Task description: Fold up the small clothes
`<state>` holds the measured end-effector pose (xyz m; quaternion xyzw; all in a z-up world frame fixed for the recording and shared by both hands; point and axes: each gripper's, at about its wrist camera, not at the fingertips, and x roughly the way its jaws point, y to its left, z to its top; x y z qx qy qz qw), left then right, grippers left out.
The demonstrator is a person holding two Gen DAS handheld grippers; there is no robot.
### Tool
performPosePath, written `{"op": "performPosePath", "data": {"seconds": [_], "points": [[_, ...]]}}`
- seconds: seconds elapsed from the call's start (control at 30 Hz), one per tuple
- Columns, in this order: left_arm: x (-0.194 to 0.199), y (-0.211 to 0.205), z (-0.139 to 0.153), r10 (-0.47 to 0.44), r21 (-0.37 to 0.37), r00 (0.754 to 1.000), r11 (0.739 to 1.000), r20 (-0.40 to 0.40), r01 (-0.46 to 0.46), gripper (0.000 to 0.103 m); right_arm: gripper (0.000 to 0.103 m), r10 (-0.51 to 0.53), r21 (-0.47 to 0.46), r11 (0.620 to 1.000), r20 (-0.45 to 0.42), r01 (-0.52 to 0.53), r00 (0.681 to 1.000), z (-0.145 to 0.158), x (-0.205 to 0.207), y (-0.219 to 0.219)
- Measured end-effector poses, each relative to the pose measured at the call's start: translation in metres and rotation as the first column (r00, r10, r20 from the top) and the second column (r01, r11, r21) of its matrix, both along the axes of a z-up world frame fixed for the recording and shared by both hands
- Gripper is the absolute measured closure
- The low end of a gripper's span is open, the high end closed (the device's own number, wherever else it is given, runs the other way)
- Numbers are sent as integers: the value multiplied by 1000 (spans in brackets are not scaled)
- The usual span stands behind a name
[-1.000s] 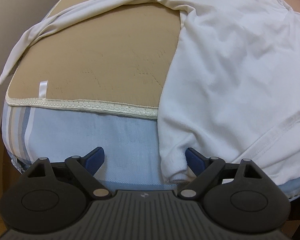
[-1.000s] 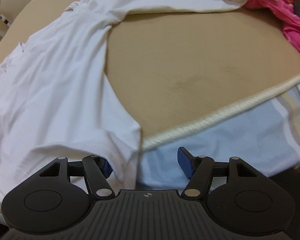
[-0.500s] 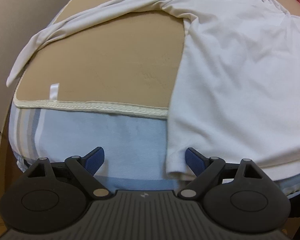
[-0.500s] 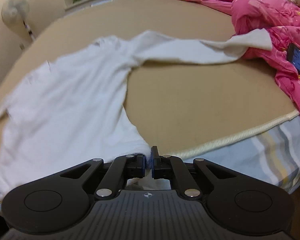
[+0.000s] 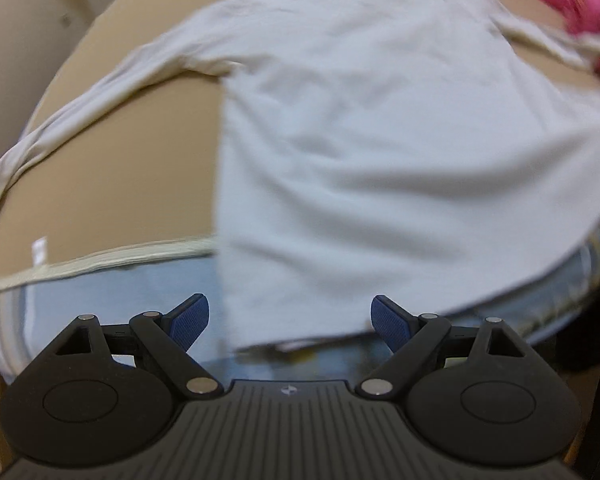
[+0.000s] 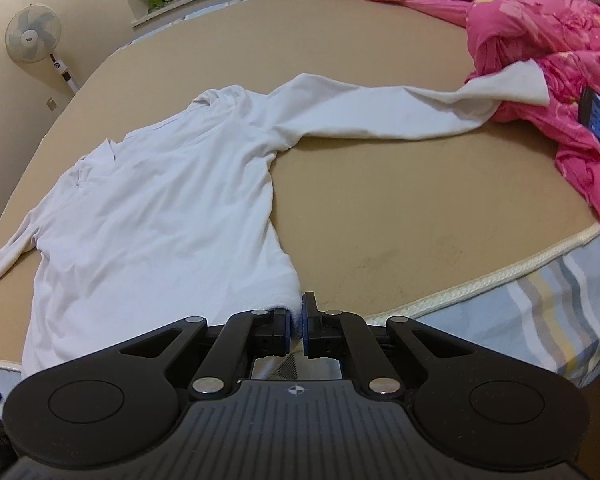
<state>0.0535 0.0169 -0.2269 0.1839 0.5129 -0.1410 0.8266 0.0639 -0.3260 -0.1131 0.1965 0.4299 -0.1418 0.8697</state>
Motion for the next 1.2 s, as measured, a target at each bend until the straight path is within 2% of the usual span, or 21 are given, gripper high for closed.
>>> {"op": "performPosePath", "data": {"seconds": [0.1, 0.23, 0.33, 0.4, 0.5, 0.63, 0.77, 0.9, 1.03, 1.13, 1.2], "points": [[-11, -20, -12, -72, 24, 997, 997, -5, 72, 11, 98, -15, 28, 999, -5, 15, 1000, 2, 1, -5], [-20, -32, -22, -138, 48, 990, 989, -5, 138, 11, 98, -54, 112, 992, -8, 54, 999, 3, 4, -17], [-19, -35, -28, -132, 109, 991, 986, 25, 129, 11, 98, -67, 138, 988, -16, 69, 998, 3, 10, -22], [-12, -29, -27, -109, 100, 994, 989, 11, 107, 11, 98, -72, 139, 987, -18, 74, 997, 3, 12, -23], [2, -15, -22, -39, 86, 999, 996, 17, 37, 11, 98, -74, 140, 987, -15, 75, 997, 2, 14, -22], [29, 11, -19, 110, 38, 994, 993, -14, -110, 11, 98, -76, 139, 987, -19, 78, 997, 1, 14, -23], [51, 40, -25, 256, 20, 965, 967, -61, -255, 11, 98, -120, 158, 980, 8, 117, 993, 4, 10, -30], [64, 73, -27, 385, -60, 911, 916, -145, -397, 9, 98, -200, 193, 964, 61, 185, 978, 15, 4, -45], [69, 91, -22, 454, -40, 883, 886, -118, -461, 8, 98, -257, 187, 953, 74, 240, 964, 18, -1, -59], [71, 99, -23, 472, -74, 868, 871, -154, -486, 8, 98, -273, 235, 940, 82, 248, 958, 17, -7, -68], [71, 96, -23, 473, -60, 871, 873, -135, -484, 8, 98, -253, 234, 945, 76, 230, 964, 16, -9, -67]]}}
